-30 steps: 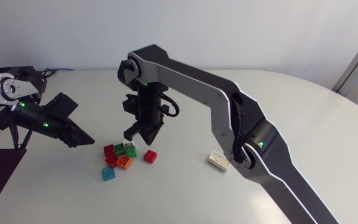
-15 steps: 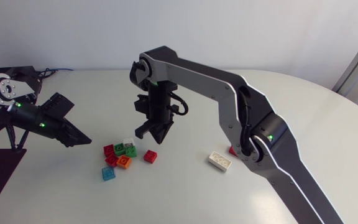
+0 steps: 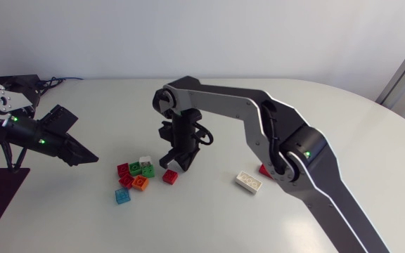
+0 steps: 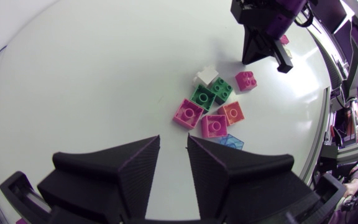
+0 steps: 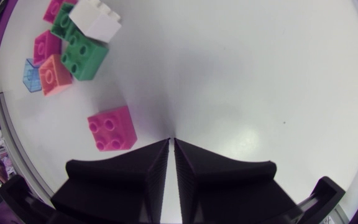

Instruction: Sort duplo bricks by size, large to the right and small to the left

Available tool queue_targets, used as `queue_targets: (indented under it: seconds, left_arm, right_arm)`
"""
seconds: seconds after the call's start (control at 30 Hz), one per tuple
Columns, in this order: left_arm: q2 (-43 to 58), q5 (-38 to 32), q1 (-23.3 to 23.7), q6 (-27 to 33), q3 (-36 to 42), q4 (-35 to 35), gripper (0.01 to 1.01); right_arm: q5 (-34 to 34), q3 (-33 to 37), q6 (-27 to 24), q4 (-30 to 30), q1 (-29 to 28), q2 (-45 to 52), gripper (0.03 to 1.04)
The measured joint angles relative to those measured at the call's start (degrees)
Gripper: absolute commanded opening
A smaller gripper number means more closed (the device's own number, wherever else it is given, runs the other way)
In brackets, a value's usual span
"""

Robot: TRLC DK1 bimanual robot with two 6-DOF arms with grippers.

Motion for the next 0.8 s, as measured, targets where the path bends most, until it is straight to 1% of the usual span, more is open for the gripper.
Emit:
queue_targets:
  seconds: [0.1,0.17,0.37,0.43,0.5,0.63,0.67,0.73,0.77,0.8]
  left_arm:
    - [0.00,0.00,0.00,0.00,0.00,0.00,0.339]
    - [0.00,0.00,0.00,0.00,0.00,0.00,0.339]
    - [0.00,0.00,0.07,0.00,-0.13,-0.04,0.339]
    - [0.00,0.00,0.46,0.00,-0.20,-0.02,0.339]
    - [0.00,0.00,1.07,0.02,-0.22,-0.02,0.339]
    - [-0.31,0.00,1.88,0.02,-0.46,-0.02,0.339]
    - [-0.55,0.00,1.88,0.02,-0.68,-0.04,0.339]
    - [-0.87,0.00,1.92,0.00,-0.87,-0.13,0.339]
    - [-1.01,0.04,1.90,0.00,-0.87,-0.17,0.344]
    - [-1.25,0.20,1.90,0.00,-0.87,-0.24,0.370]
  right_arm:
    - [0.20,-3.65,0.59,1.46,0.13,-2.47,0.14]
    - [0.20,-4.81,0.61,1.79,0.52,-3.28,0.14]
    - [0.11,-4.26,0.63,1.97,4.39,-3.48,0.14]
    - [-0.02,-2.58,0.61,1.84,6.23,-3.34,0.14]
    - [-0.02,0.72,0.57,1.29,7.85,-2.86,0.14]
    - [-0.26,12.13,0.57,-1.70,10.25,0.39,0.14]
    - [-0.26,14.10,0.55,-1.77,10.56,0.96,0.14]
    - [-0.24,15.80,0.55,-2.67,10.93,1.40,0.14]
    - [-0.26,15.67,0.55,-3.08,10.97,1.36,0.14]
    - [-0.24,14.12,0.55,-2.23,10.88,0.63,0.14]
